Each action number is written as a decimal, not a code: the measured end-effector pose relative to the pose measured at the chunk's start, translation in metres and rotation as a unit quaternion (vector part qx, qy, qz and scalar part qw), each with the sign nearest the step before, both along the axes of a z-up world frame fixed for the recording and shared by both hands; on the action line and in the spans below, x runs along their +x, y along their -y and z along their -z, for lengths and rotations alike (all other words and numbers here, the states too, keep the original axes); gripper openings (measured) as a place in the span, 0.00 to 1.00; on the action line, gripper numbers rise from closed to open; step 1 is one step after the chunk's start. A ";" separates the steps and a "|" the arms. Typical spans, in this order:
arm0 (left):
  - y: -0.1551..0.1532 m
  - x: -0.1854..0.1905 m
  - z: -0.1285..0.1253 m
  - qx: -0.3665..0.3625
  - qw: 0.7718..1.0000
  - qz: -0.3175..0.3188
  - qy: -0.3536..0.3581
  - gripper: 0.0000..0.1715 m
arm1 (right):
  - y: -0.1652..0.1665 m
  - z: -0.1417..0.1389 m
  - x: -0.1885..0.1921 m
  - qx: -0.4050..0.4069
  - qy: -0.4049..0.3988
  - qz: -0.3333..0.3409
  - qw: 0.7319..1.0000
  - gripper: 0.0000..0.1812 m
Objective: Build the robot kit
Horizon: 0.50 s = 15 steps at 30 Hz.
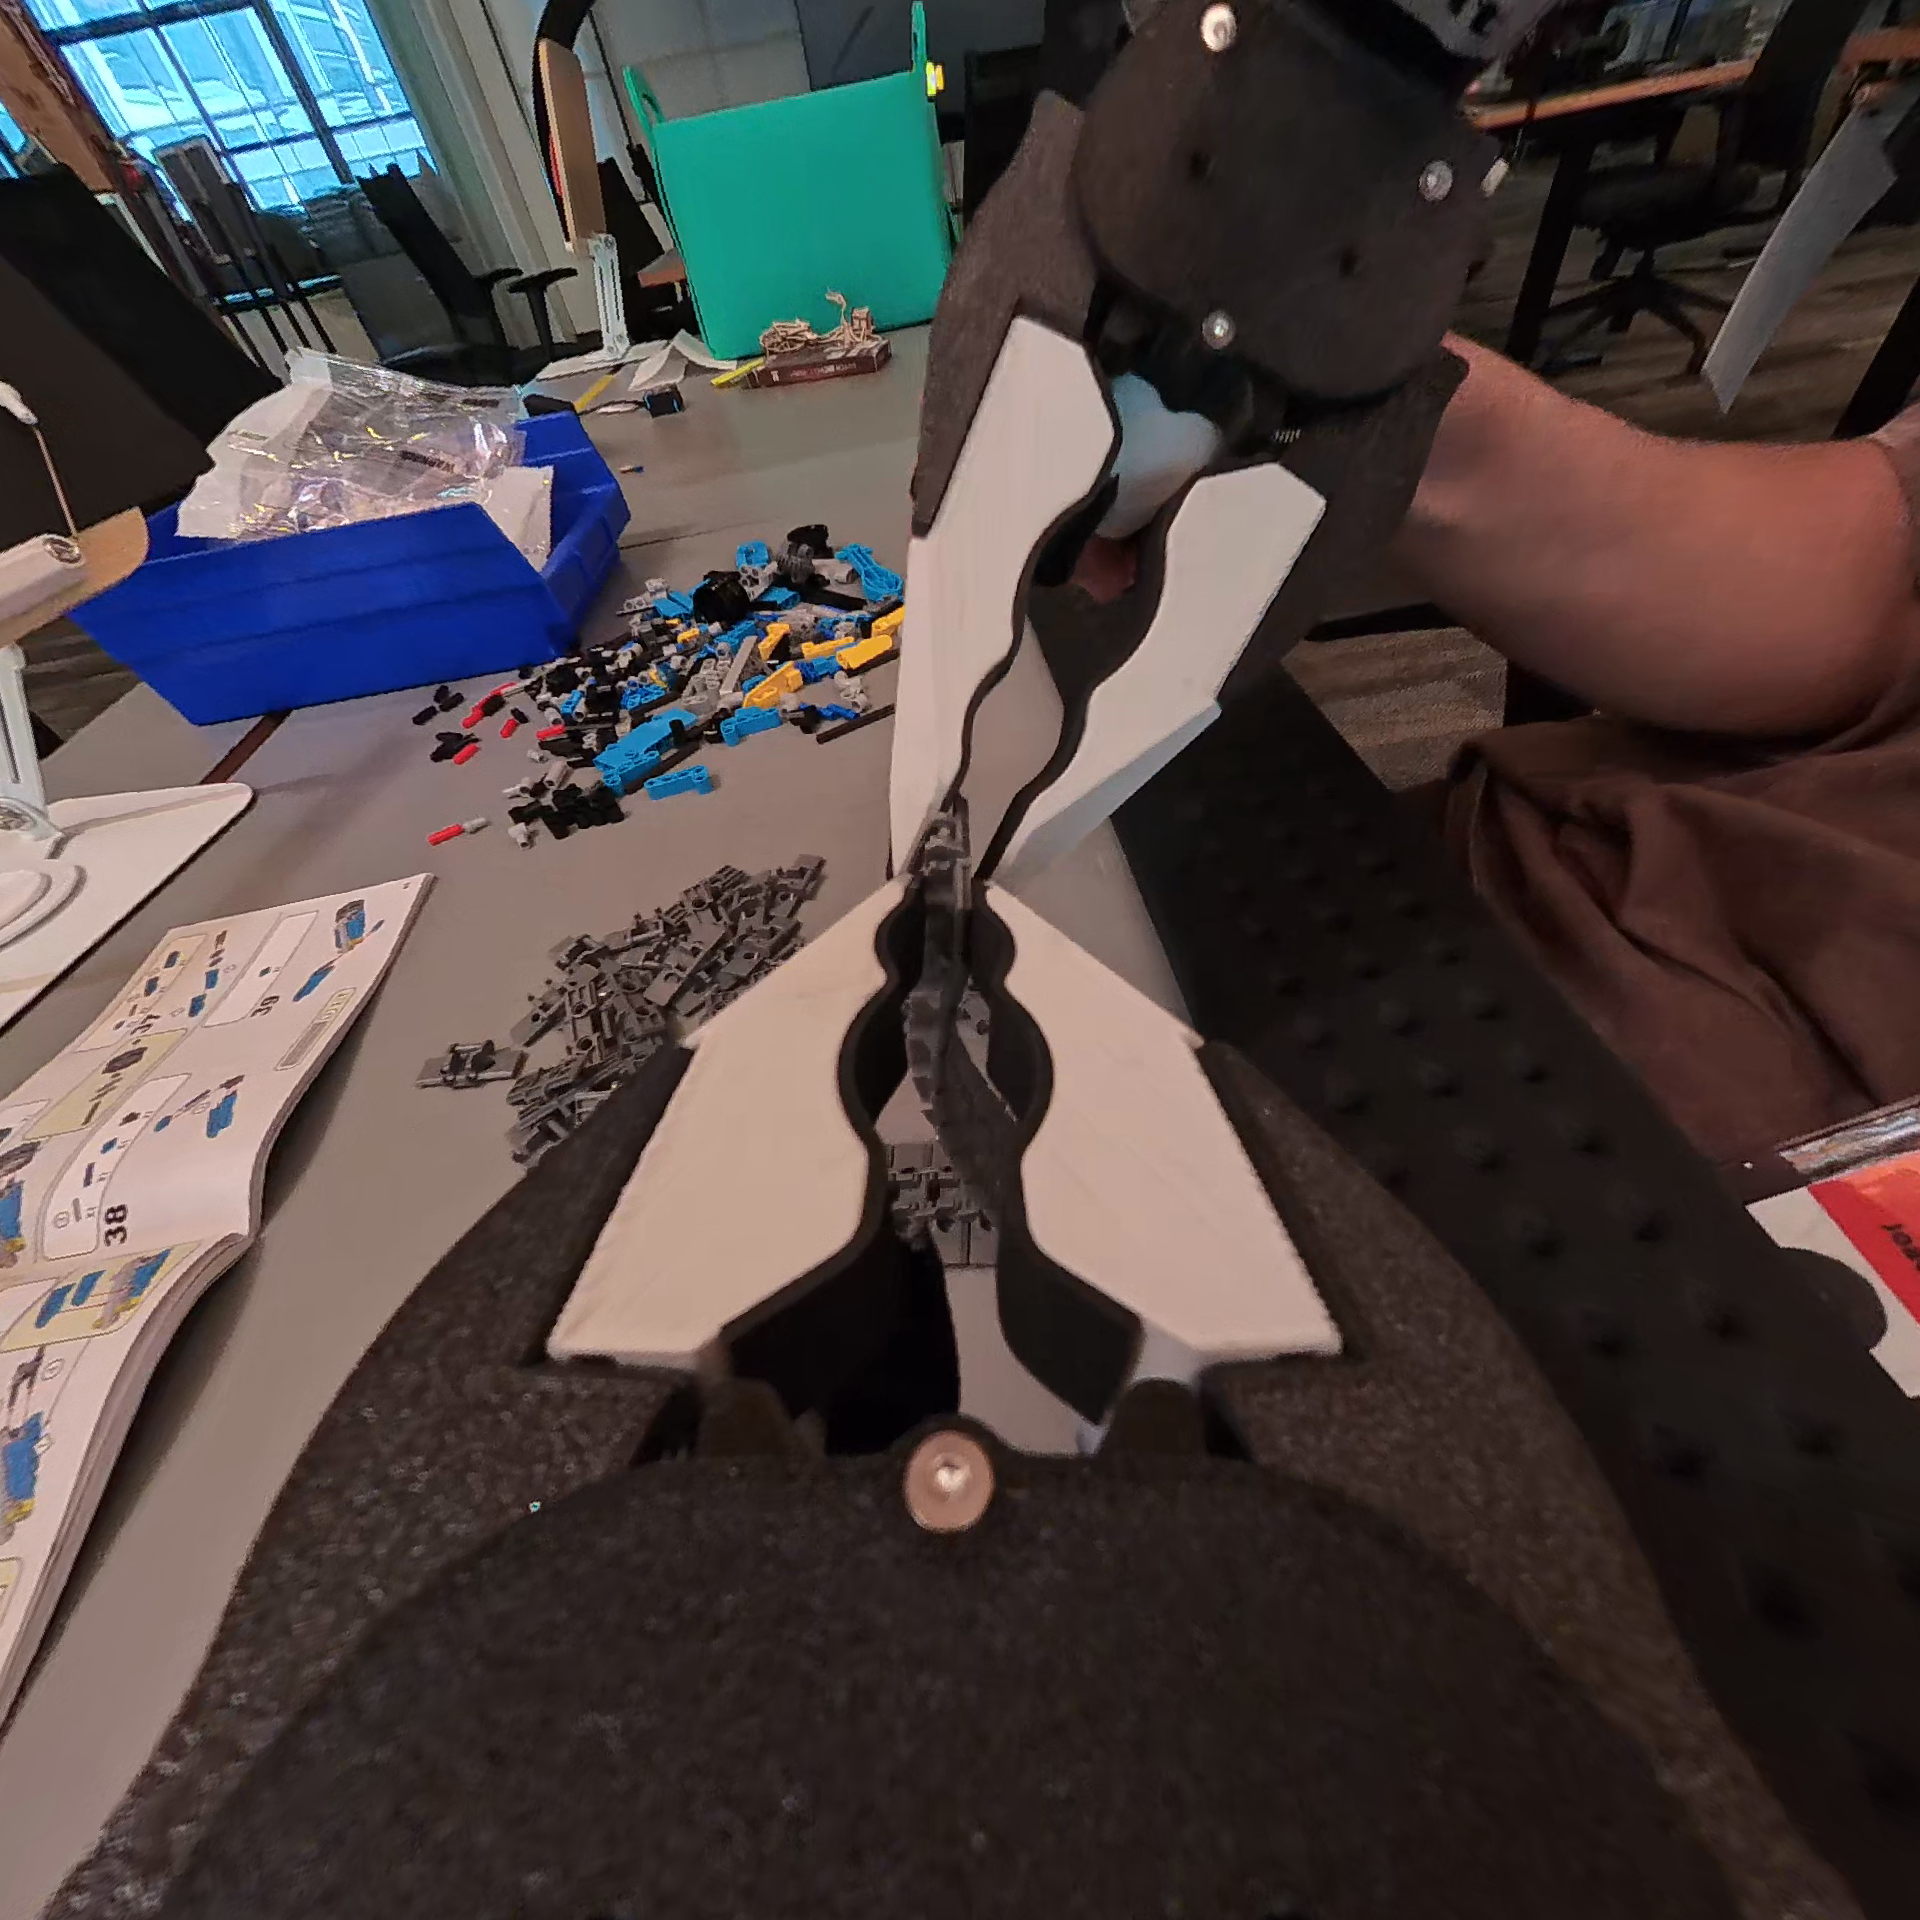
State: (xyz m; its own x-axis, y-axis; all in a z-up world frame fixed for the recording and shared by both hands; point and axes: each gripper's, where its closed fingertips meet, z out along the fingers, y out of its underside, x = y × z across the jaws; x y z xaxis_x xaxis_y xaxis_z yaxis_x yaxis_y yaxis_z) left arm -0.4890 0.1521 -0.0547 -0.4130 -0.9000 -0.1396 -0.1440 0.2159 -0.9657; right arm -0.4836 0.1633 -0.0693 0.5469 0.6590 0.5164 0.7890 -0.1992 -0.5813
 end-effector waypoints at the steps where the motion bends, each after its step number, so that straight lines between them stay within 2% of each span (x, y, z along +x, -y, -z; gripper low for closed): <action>1: 0.000 0.000 0.000 0.004 1.000 -0.001 0.002 0.04 | 0.000 0.000 0.000 -0.007 0.000 0.001 1.000 0.06; 3: 0.002 0.000 0.000 0.016 1.000 0.000 0.008 0.04 | 0.004 0.002 -0.002 -0.042 -0.018 -0.001 0.999 0.02; 8: 0.000 -0.002 -0.008 0.047 0.998 -0.013 0.032 0.04 | 0.001 -0.005 -0.003 -0.017 -0.007 -0.013 1.000 0.01; 10: 0.001 -0.002 -0.006 0.081 0.996 -0.020 0.035 0.03 | 0.002 -0.005 -0.003 -0.025 0.001 -0.015 1.000 0.01; 12: 0.001 0.000 -0.004 0.116 0.992 -0.033 0.033 0.03 | 0.002 -0.001 -0.002 -0.037 -0.021 -0.020 0.999 0.01; 15: 0.001 0.002 -0.002 0.103 0.994 -0.034 0.020 0.04 | 0.002 0.000 -0.001 -0.037 -0.058 -0.040 0.997 0.02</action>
State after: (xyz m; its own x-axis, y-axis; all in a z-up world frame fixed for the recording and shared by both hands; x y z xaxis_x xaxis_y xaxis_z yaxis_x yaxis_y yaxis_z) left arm -0.4873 0.1506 -0.0528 -0.3419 -0.8768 -0.3382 -0.1280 0.4000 -0.9075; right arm -0.4849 0.1615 -0.0695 0.5445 0.7366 0.4011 0.7319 -0.1837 -0.6562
